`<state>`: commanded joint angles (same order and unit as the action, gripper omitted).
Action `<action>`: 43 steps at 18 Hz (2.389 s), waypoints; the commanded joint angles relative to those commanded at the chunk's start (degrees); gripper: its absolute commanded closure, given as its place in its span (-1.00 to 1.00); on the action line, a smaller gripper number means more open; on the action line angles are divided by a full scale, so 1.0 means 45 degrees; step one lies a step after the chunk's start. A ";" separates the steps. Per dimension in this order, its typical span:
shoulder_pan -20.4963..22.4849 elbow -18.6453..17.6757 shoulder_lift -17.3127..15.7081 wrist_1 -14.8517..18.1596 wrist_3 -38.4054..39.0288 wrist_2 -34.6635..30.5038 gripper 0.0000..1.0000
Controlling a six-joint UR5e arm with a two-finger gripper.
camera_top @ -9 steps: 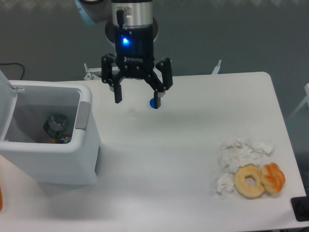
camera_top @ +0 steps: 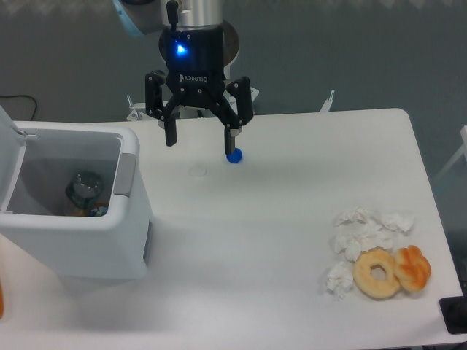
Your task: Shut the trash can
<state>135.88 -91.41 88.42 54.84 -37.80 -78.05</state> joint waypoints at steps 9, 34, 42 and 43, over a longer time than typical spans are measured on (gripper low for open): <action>0.0020 0.0390 -0.0214 -0.0078 0.3123 0.0974 -1.00; -0.3203 0.1211 -0.0547 -0.0137 0.6642 0.8397 -1.00; -0.4783 0.1367 0.0428 -0.0762 0.6603 0.8750 -1.00; -0.4920 0.1367 0.0468 -0.0762 0.6603 0.8750 -1.00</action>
<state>113.74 -85.25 90.53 51.42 -8.09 -38.67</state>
